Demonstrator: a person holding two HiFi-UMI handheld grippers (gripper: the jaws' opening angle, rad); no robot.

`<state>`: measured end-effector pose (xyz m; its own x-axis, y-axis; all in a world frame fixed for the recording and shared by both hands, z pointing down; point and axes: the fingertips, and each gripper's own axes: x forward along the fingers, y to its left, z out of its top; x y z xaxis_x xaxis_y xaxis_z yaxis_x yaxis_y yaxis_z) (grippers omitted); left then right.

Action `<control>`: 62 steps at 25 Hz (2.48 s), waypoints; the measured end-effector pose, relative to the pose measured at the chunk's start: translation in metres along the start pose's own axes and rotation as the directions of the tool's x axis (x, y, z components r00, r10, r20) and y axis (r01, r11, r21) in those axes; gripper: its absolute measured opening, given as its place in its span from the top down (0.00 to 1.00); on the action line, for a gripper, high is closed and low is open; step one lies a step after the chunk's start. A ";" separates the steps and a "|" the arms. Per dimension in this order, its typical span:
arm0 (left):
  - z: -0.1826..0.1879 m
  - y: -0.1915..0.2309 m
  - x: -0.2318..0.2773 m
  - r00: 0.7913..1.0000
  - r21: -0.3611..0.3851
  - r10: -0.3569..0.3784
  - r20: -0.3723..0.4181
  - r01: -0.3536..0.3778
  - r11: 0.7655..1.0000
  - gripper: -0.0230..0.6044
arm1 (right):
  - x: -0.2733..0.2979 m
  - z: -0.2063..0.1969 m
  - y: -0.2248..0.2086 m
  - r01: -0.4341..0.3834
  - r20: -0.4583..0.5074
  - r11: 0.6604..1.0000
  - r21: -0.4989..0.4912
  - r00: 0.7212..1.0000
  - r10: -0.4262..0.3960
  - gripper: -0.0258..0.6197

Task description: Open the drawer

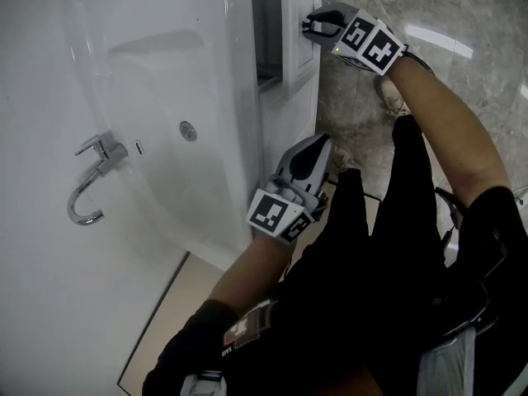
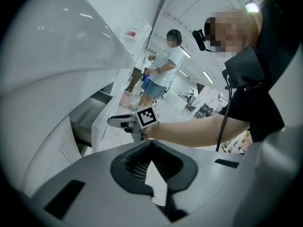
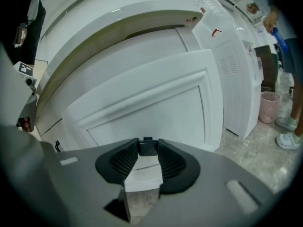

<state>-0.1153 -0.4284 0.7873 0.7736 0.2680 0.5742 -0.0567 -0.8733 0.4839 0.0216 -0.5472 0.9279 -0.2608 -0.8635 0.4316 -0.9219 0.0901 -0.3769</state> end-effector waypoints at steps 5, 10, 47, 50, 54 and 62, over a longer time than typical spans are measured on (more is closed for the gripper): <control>0.001 -0.005 0.001 1.000 0.012 -0.012 0.003 0.012 1.000 0.98 | -0.011 -0.007 -0.002 0.012 -0.003 1.000 0.006 1.000 -0.012 0.76; 0.007 -0.005 -0.003 1.000 0.016 -0.009 0.009 0.009 1.000 0.98 | -0.026 -0.015 -0.003 0.021 -0.013 1.000 0.012 1.000 -0.021 0.76; 0.031 -0.030 0.005 0.995 0.052 -0.051 0.086 0.047 0.998 0.98 | -0.121 -0.062 -0.012 0.059 -0.079 0.998 0.016 0.995 -0.058 0.76; 0.032 -0.028 0.004 0.996 0.053 -0.046 0.082 0.042 0.998 0.98 | -0.126 -0.063 -0.013 0.063 -0.080 0.998 0.017 0.995 -0.061 0.76; 0.035 -0.028 0.003 0.994 0.051 -0.053 0.096 0.049 0.997 0.98 | -0.127 -0.063 -0.013 0.064 -0.090 0.998 0.009 0.994 -0.063 0.77; 0.039 -0.029 0.000 0.991 0.042 -0.052 0.123 0.047 0.998 0.98 | -0.128 -0.063 -0.011 0.059 -0.089 0.998 0.006 0.994 -0.058 0.77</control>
<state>-0.0887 -0.4192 0.7475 0.8471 0.2611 0.4629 0.0062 -0.8759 0.4825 0.0474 -0.4066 0.9290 -0.2317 -0.8195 0.5241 -0.9339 0.0366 -0.3555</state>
